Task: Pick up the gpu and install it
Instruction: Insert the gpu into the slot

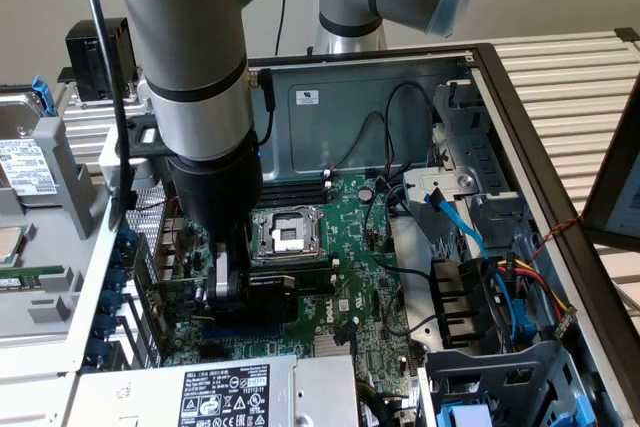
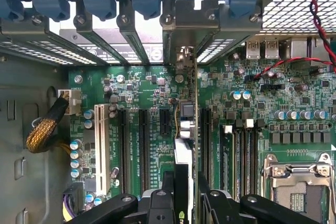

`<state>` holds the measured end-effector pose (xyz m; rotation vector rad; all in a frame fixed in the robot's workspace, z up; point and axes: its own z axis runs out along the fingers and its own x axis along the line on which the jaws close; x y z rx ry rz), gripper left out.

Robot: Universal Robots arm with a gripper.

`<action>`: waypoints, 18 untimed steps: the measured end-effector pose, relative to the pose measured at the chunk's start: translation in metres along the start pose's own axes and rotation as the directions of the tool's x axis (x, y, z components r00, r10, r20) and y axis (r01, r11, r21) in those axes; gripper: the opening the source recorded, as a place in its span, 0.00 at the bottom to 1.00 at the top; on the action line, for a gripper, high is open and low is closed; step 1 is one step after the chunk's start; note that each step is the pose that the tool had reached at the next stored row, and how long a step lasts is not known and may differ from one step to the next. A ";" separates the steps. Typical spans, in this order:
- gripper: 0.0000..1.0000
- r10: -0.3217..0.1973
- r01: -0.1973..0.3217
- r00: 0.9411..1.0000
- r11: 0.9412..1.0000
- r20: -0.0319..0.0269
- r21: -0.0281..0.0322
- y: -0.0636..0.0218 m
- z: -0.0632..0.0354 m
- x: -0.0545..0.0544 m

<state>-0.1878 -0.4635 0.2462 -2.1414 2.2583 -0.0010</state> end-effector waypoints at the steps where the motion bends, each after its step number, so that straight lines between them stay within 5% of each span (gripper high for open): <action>1: 0.27 0.000 0.000 1.000 1.000 0.000 0.000 0.0000 0.0001 0.000; 18: 0.27 -0.001 0.001 1.000 1.000 -0.001 0.000 -0.0023 0.0000 0.001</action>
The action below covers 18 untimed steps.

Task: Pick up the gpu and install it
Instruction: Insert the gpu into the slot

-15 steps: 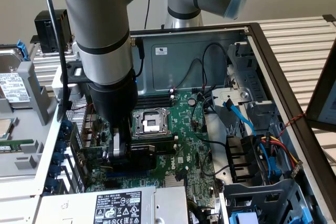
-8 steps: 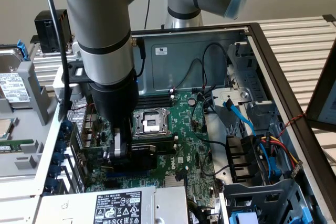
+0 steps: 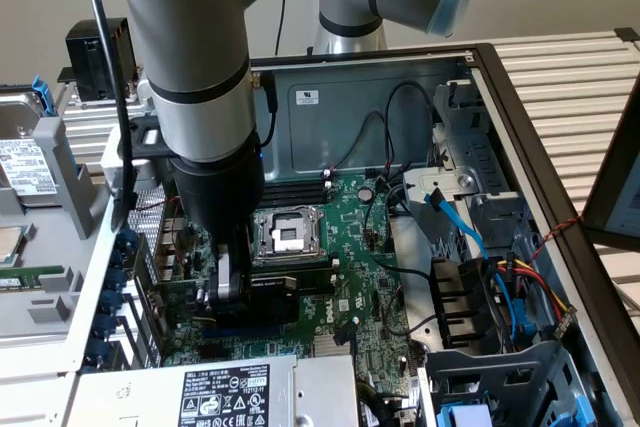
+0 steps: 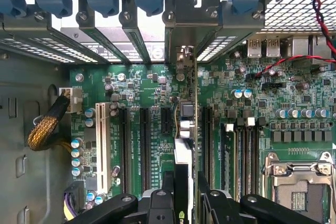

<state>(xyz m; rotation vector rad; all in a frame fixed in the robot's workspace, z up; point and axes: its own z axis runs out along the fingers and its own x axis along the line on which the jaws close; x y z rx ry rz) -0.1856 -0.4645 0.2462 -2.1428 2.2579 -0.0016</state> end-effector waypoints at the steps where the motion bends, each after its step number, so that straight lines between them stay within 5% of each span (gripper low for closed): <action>1: 0.27 0.000 0.000 1.000 1.000 0.000 0.000 0.0001 0.0000 0.000; 18: 0.27 0.000 0.000 1.000 1.000 -0.001 0.000 0.0002 0.0002 -0.001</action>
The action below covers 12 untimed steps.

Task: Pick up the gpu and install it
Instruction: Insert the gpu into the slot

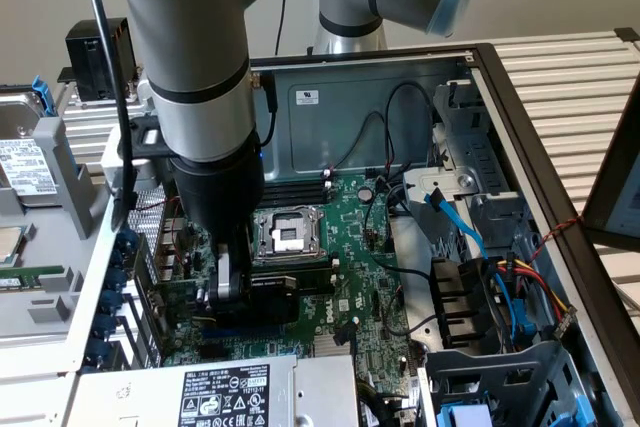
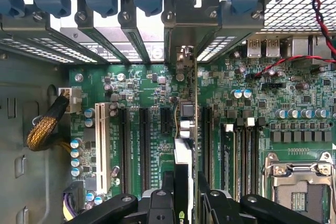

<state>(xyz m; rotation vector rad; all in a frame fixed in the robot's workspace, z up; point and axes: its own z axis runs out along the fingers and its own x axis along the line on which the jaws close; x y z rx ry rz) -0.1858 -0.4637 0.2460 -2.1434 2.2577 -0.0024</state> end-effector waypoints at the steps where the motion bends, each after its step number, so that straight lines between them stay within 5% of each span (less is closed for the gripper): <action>1: 0.27 0.000 0.000 1.000 1.000 0.000 0.000 0.0001 0.0000 0.000; 12: 0.27 0.000 0.000 1.000 1.000 -0.005 0.000 0.0004 0.0001 0.000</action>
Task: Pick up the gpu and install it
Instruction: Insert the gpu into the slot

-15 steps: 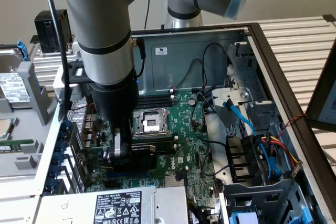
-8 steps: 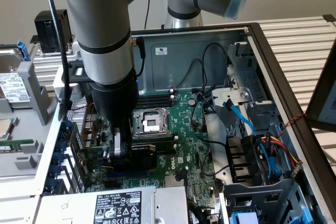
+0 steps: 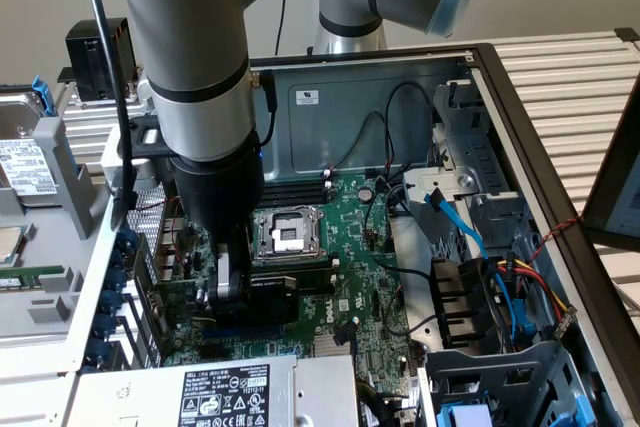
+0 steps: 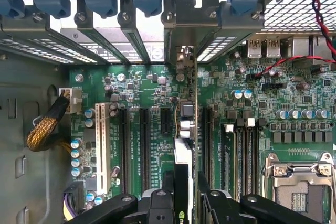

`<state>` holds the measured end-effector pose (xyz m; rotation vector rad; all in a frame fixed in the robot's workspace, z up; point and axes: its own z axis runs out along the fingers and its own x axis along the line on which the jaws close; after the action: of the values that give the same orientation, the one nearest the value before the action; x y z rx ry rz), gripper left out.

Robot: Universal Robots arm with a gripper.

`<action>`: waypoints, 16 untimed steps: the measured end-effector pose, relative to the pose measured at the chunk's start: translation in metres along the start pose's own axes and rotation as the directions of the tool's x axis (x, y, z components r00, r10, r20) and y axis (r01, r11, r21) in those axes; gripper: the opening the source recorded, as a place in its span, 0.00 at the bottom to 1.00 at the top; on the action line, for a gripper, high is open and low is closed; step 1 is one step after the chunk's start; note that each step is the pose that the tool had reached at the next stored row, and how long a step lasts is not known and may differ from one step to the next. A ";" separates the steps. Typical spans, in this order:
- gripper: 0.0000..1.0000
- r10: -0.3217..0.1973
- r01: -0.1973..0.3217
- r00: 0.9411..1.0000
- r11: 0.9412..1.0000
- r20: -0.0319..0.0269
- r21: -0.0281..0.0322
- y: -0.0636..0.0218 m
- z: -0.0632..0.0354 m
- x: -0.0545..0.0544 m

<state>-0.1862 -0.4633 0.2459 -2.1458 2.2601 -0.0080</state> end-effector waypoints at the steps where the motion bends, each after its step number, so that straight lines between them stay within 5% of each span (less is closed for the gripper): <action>1: 0.27 0.000 0.000 1.000 1.000 -0.001 0.000 -0.0001 0.0000 0.000; 16: 0.27 0.000 0.000 1.000 1.000 -0.005 0.000 -0.0001 0.0002 0.000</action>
<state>-0.1861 -0.4630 0.2457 -2.1484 2.2625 -0.0136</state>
